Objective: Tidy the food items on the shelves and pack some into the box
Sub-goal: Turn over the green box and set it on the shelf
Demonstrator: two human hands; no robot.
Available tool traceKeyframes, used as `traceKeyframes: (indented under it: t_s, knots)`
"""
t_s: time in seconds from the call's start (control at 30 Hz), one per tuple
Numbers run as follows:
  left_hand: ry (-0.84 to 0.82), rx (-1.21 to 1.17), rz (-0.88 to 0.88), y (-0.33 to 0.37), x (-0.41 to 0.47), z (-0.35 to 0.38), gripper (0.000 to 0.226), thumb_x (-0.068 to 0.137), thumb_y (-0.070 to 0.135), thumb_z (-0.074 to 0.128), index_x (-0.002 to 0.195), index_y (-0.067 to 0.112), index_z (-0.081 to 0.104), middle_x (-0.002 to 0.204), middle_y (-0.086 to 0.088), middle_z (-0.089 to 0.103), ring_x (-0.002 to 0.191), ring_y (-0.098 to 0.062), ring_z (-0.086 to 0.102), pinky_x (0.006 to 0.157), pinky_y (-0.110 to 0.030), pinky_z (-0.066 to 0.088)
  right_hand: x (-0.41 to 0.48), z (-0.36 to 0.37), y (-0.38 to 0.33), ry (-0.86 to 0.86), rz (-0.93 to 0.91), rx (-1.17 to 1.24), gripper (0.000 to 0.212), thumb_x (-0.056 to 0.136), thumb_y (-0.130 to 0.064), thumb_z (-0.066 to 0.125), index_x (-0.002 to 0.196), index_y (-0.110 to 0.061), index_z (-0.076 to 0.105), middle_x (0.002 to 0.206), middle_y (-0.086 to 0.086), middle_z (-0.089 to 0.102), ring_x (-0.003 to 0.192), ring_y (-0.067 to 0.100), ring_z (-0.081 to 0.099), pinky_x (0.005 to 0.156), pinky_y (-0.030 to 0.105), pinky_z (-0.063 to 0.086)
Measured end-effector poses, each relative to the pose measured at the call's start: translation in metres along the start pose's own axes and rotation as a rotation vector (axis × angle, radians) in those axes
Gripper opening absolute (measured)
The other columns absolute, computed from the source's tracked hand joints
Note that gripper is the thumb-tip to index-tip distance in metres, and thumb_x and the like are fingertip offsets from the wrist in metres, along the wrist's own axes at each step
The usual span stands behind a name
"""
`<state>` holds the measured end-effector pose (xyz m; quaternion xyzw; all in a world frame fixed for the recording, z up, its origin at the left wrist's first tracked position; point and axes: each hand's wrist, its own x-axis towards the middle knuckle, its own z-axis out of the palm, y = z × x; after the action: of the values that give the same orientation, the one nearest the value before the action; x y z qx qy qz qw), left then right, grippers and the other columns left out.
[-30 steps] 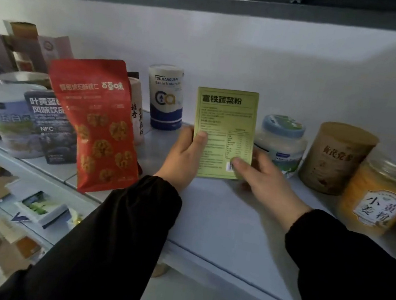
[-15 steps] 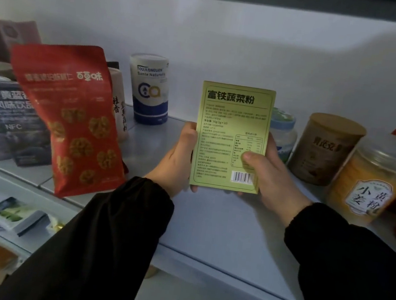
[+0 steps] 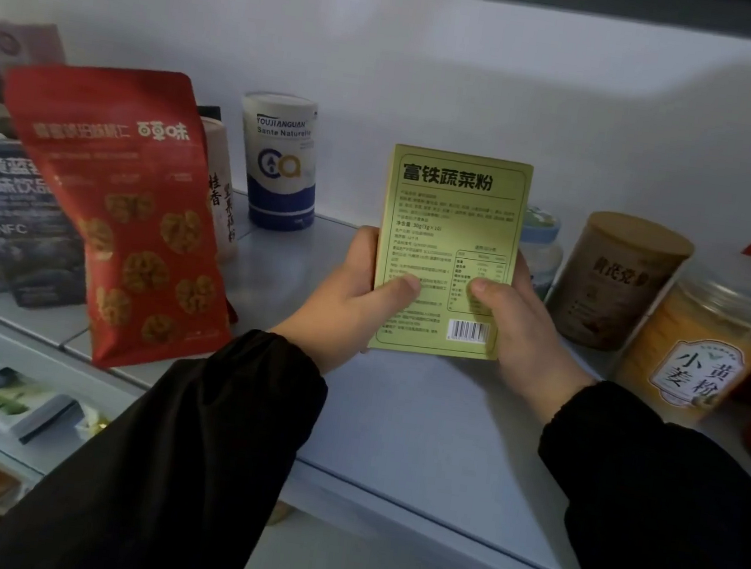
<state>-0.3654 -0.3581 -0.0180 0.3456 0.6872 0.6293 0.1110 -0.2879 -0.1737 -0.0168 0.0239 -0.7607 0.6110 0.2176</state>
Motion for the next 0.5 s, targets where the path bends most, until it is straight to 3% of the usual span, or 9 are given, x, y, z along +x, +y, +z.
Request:
traceKeyframes:
  t_s: [0.1,0.17,0.23,0.3,0.4,0.5]
  knots:
    - [0.029,-0.024,0.021,-0.004,0.003,0.0,0.045,0.092,0.039,0.066,0.131,0.032,0.044,0.121,0.015,0.071,0.112,-0.006,0.07,0.085,-0.032,0.06,0.001,0.0,0.001,0.023,-0.013,-0.013,0.043,0.091,-0.031,0.054,0.132,-0.045,0.05,0.131,-0.011,0.07,0.125,0.016,0.065,0.112,0.054,0.048]
    - [0.063,0.008,0.04,-0.006,0.005,0.0,0.048,0.098,0.033,0.068,0.138,0.025,0.041,0.125,0.014,0.069,0.113,-0.002,0.068,0.093,-0.031,0.058,0.001,0.001,-0.001,0.031,-0.02,0.009,0.042,0.097,-0.045,0.055,0.138,-0.043,0.049,0.138,-0.006,0.066,0.129,0.017,0.063,0.112,0.054,0.047]
    - [0.067,0.032,0.023,-0.007,0.008,0.0,0.046,0.104,0.034,0.06,0.143,0.028,0.036,0.124,0.019,0.068,0.108,-0.002,0.068,0.079,-0.026,0.058,0.0,0.002,-0.005,0.016,-0.02,0.055,0.047,0.096,-0.066,0.055,0.139,-0.047,0.055,0.143,-0.005,0.064,0.134,0.019,0.059,0.113,0.053,0.045]
    - [0.051,0.028,-0.002,-0.005,0.008,0.0,0.045,0.108,0.036,0.051,0.147,0.035,0.03,0.12,0.021,0.067,0.103,-0.01,0.069,0.065,-0.026,0.057,-0.001,0.003,-0.008,-0.02,0.012,0.072,0.042,0.098,-0.068,0.046,0.134,-0.053,0.061,0.141,-0.007,0.065,0.135,0.018,0.059,0.114,0.056,0.044]
    - [0.024,-0.088,-0.005,-0.005,0.008,0.002,0.038,0.107,0.034,0.053,0.139,0.044,0.035,0.118,0.022,0.068,0.11,-0.02,0.07,0.066,-0.042,0.063,-0.002,0.005,-0.007,-0.048,0.012,-0.039,0.046,0.104,-0.054,0.037,0.145,-0.04,0.053,0.143,-0.012,0.063,0.137,0.011,0.056,0.117,0.046,0.042]
    - [-0.045,-0.154,-0.056,-0.001,0.005,0.003,0.059,0.094,0.049,0.057,0.146,0.032,0.036,0.129,0.009,0.062,0.117,-0.023,0.068,0.071,-0.047,0.064,-0.006,0.009,-0.012,-0.099,0.034,-0.131,0.043,0.102,-0.054,0.034,0.139,-0.042,0.053,0.131,-0.023,0.068,0.127,0.002,0.061,0.109,0.03,0.048]
